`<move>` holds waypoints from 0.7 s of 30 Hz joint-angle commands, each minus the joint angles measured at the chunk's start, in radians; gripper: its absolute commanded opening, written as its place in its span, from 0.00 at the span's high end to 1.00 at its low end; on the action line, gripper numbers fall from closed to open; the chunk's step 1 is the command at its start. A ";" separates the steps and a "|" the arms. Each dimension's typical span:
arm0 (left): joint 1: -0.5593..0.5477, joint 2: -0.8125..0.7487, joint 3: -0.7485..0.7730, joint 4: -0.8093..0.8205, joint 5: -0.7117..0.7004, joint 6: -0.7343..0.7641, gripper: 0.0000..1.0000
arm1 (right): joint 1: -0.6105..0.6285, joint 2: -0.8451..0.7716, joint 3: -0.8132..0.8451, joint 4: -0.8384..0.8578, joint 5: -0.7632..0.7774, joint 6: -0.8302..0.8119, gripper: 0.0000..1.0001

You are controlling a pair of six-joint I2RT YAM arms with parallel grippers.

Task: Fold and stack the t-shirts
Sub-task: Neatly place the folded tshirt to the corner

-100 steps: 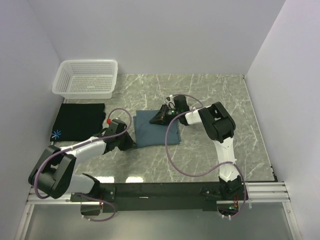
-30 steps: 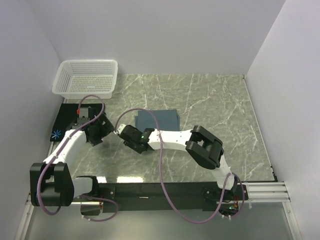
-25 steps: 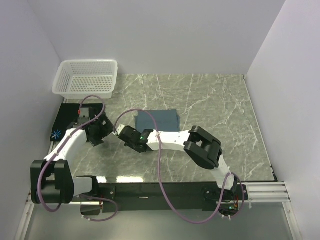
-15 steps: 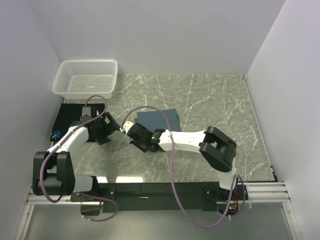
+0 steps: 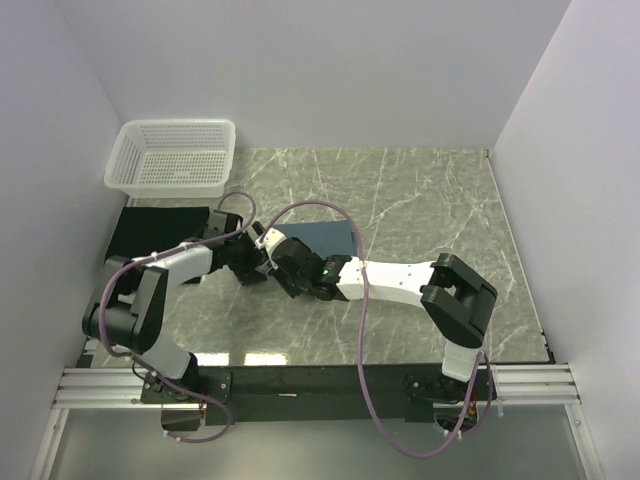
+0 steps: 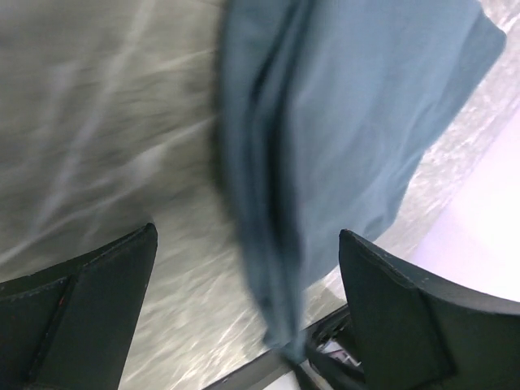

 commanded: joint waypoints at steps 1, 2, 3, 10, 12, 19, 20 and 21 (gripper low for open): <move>-0.033 0.040 0.033 0.140 0.025 -0.090 0.01 | -0.011 -0.039 -0.009 0.070 -0.017 0.027 1.00; -0.038 0.049 0.014 0.149 0.020 -0.101 0.01 | -0.009 -0.041 -0.014 0.073 -0.019 0.029 1.00; -0.044 0.049 0.005 0.196 0.017 -0.122 0.01 | -0.011 -0.042 -0.017 0.076 -0.023 0.031 1.00; -0.074 0.118 0.016 0.191 -0.052 -0.113 0.05 | -0.012 -0.046 -0.028 0.095 -0.051 0.046 1.00; -0.088 0.152 0.020 0.194 -0.059 -0.097 0.13 | -0.011 -0.044 -0.028 0.098 -0.054 0.049 1.00; -0.088 0.186 0.095 0.110 -0.167 0.001 0.77 | -0.012 -0.046 -0.020 0.089 -0.086 0.060 1.00; -0.088 0.187 0.111 0.067 -0.187 0.034 0.84 | -0.012 -0.047 -0.017 0.084 -0.095 0.063 1.00; -0.090 0.189 0.127 0.042 -0.217 0.051 0.99 | -0.011 -0.046 -0.012 0.081 -0.098 0.064 0.98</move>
